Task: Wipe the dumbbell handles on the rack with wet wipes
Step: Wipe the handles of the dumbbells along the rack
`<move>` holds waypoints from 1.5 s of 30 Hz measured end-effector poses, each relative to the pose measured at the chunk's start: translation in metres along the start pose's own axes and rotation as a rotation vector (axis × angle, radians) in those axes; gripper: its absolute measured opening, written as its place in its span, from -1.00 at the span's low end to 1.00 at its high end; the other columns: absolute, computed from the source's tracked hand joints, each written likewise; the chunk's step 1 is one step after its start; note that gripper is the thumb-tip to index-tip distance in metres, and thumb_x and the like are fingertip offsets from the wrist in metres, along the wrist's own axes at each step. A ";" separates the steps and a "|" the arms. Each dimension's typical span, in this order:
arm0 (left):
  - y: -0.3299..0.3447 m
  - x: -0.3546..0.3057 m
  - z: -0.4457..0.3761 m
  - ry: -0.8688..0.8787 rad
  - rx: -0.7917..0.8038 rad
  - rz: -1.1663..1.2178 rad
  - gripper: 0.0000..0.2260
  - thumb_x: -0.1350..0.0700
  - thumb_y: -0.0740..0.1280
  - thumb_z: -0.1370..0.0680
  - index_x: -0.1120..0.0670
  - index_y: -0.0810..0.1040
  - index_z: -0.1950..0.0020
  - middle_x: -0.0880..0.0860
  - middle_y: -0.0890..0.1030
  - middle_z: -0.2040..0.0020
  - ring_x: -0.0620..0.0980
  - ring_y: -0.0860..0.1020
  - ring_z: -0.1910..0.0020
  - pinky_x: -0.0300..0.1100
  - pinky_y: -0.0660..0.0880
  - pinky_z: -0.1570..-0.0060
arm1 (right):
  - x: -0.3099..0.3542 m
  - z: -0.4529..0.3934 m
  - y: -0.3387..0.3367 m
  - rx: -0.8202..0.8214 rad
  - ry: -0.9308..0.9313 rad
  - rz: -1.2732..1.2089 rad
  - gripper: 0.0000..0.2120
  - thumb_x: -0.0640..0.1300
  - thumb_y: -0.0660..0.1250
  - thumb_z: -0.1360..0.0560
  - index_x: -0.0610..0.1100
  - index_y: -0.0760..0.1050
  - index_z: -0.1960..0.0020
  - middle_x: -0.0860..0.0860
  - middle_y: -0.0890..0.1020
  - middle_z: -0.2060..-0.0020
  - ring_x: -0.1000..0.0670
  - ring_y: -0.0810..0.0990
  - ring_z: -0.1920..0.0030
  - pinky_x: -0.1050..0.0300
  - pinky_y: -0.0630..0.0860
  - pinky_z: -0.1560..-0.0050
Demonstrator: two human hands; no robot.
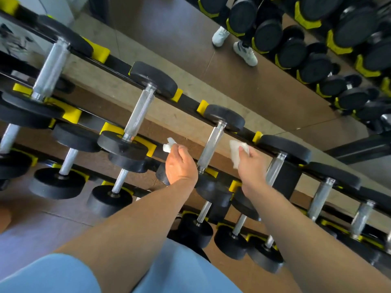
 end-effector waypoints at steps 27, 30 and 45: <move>0.001 0.002 -0.002 -0.019 0.024 -0.004 -0.73 0.01 0.03 -0.66 0.01 0.50 0.00 0.06 0.57 0.09 0.06 0.53 0.09 -0.02 0.46 0.03 | 0.013 0.033 0.047 0.600 -1.143 1.182 -0.36 0.10 -0.14 -0.54 -0.09 0.41 -0.47 -0.03 0.35 -0.50 -0.03 0.15 -0.57 0.02 0.00 -0.59; 0.000 0.000 -0.001 -0.014 0.020 0.001 -0.72 0.02 0.03 -0.67 0.03 0.52 -0.03 0.06 0.58 0.08 0.04 0.53 0.10 -0.08 0.42 0.06 | 0.001 0.043 0.028 0.551 -0.934 0.954 -0.54 -0.01 0.05 -0.61 -0.04 0.45 -0.44 0.00 0.34 -0.51 -0.04 0.20 -0.56 0.15 0.04 -0.50; -0.002 -0.003 0.001 0.017 0.025 -0.008 -0.73 0.04 0.05 -0.67 0.05 0.52 -0.03 0.07 0.57 0.09 0.07 0.54 0.10 -0.01 0.48 0.05 | -0.020 0.043 0.031 0.276 -1.209 0.996 -0.52 -0.19 0.07 -0.52 -0.15 0.50 -0.39 -0.08 0.48 -0.40 -0.07 0.32 -0.50 -0.04 0.18 -0.54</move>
Point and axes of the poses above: each hand's wrist, its own z-axis away from the middle knuckle, its own y-axis out of the palm, x = y × z, the point moved 4 cm from there along -z, towards the middle knuckle
